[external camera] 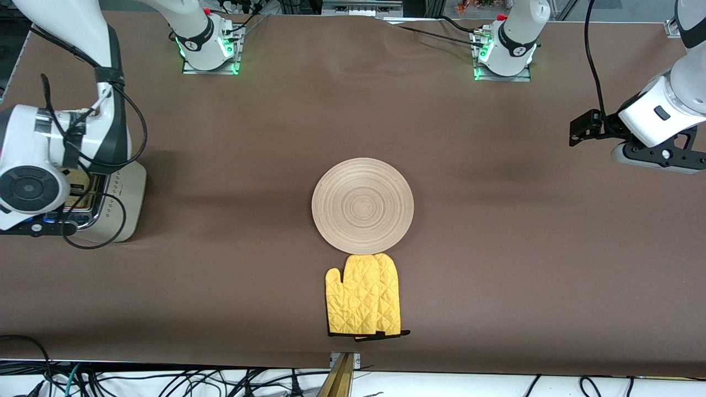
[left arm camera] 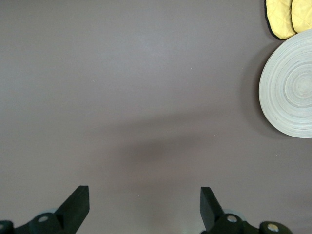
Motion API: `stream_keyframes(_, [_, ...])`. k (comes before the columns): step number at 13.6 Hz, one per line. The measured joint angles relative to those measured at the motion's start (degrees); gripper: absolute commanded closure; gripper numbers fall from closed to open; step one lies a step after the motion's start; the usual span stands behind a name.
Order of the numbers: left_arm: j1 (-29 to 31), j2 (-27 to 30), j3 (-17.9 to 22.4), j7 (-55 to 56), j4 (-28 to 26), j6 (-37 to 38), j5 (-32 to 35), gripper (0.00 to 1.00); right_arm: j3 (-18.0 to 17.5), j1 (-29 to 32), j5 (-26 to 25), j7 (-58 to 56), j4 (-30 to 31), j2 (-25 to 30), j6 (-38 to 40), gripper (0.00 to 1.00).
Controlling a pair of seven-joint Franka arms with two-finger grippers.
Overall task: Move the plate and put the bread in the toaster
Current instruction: 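Lower the bread into the toaster slot with the right gripper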
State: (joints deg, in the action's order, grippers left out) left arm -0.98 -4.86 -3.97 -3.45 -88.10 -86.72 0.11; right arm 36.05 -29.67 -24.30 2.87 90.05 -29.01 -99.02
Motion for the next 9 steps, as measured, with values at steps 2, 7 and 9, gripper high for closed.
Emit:
stream_keyframes(2, [0.0,0.0,0.0,0.0,0.0,0.0,0.0,0.0,-0.4,-0.8,0.3,1.7,0.0,-0.3,0.5,0.16])
stream_keyframes(7, [0.0,0.0,0.0,0.0,0.0,0.0,0.0,0.0,-0.6,-1.1,5.8,1.9,-0.7,-0.3,0.7,0.0])
stream_keyframes(9, [0.0,0.0,0.0,0.0,0.0,0.0,0.0,0.0,-0.6,-1.8,11.2,1.8,-3.5,0.0,2.7,0.0])
